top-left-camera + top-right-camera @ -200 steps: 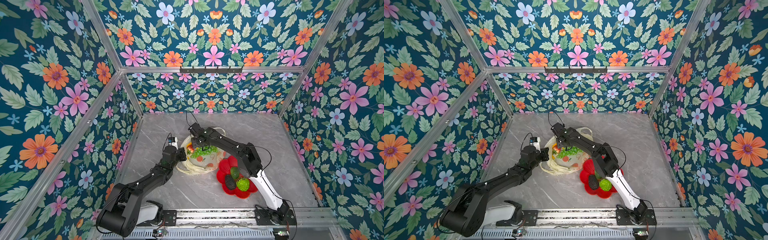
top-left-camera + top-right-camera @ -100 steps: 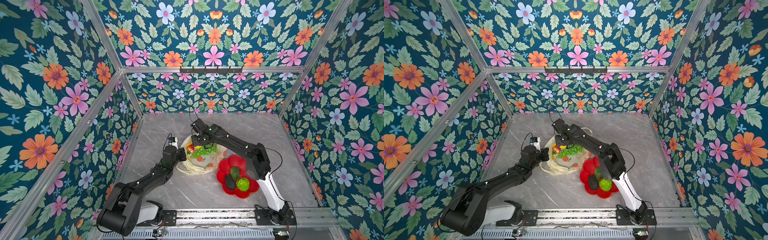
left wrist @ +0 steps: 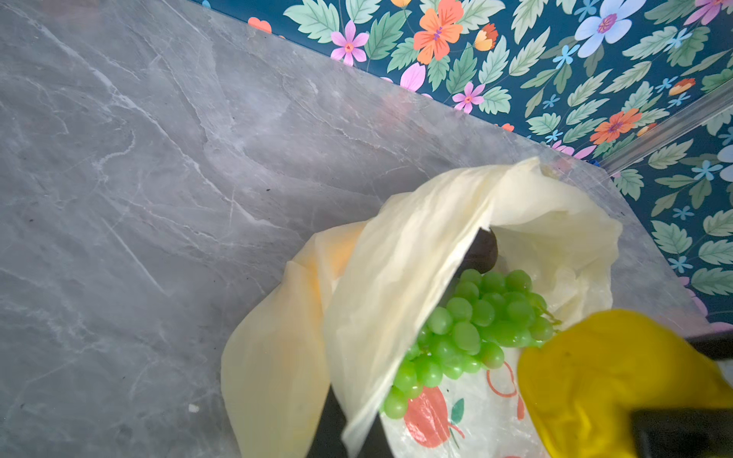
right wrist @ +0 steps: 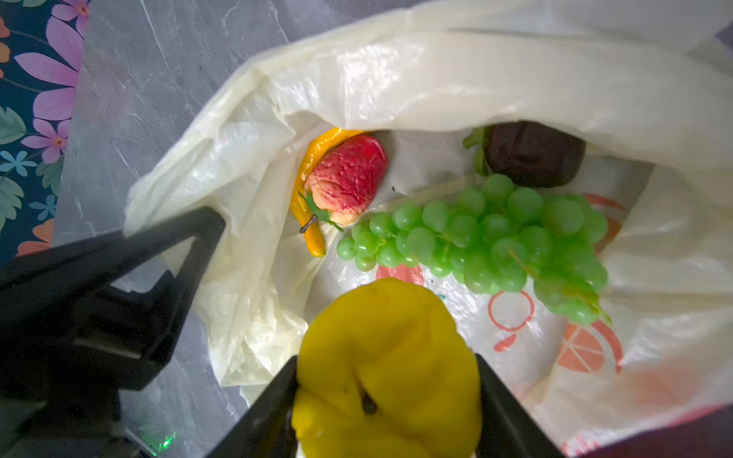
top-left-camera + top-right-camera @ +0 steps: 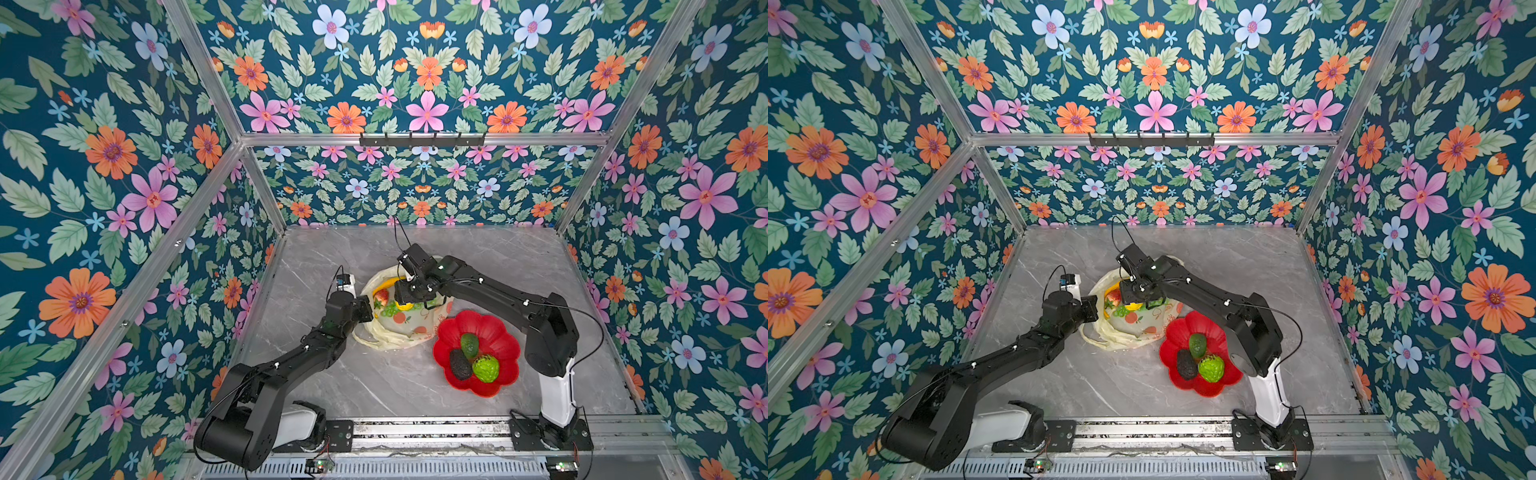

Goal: Take fruits out of the plastic bag
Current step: Pick up the fruit from the plastic bag, then place the fruit on the plate.

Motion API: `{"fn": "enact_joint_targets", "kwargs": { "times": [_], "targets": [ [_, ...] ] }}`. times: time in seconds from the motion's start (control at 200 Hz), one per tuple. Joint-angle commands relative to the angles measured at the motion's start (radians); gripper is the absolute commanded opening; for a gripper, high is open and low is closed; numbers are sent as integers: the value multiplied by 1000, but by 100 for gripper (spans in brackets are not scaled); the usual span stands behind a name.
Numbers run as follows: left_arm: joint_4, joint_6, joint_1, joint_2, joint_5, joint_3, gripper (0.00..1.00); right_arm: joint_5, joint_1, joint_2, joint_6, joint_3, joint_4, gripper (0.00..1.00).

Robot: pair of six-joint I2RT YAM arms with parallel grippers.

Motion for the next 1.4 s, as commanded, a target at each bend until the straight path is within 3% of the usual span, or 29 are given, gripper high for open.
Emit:
{"fn": "enact_joint_targets", "kwargs": {
  "times": [0.0, 0.305, 0.79, 1.065, 1.395],
  "targets": [
    [6, 19, 0, -1, -13, 6, 0, 17, 1, -70, 16, -77, 15, 61],
    [7, 21, 0, 6, -12, 8, 0, 65, -33, -313, 52, -360, -6, 61],
    [8, 22, 1, 15, -15, 9, 0, 140, -207, -703, 154, -743, -28, 61],
    [9, 22, 1, 17, -15, 9, 0, 227, -220, -748, 188, -825, -45, 60],
    [8, 23, 0, 15, -19, 9, 0, 229, -226, -705, 247, -912, 41, 60]
  ]
}}
